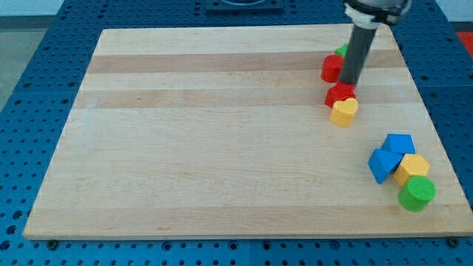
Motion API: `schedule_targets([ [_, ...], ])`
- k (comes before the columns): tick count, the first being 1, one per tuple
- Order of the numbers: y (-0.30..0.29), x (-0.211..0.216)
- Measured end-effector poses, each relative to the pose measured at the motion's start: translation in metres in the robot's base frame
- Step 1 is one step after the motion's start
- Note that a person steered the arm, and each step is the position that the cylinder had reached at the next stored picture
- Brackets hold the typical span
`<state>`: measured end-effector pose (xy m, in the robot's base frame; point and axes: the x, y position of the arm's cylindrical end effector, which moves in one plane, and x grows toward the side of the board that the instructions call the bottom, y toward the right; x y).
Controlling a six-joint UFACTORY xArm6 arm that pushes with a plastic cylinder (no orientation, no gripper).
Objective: Move the red star into the yellow heart
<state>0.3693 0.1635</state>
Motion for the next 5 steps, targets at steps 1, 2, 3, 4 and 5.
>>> schedule_targets([
  [1, -0.010, 0.000],
  [2, -0.010, 0.010],
  [3, -0.010, 0.023],
  [4, -0.010, 0.044],
  [5, -0.010, 0.066],
])
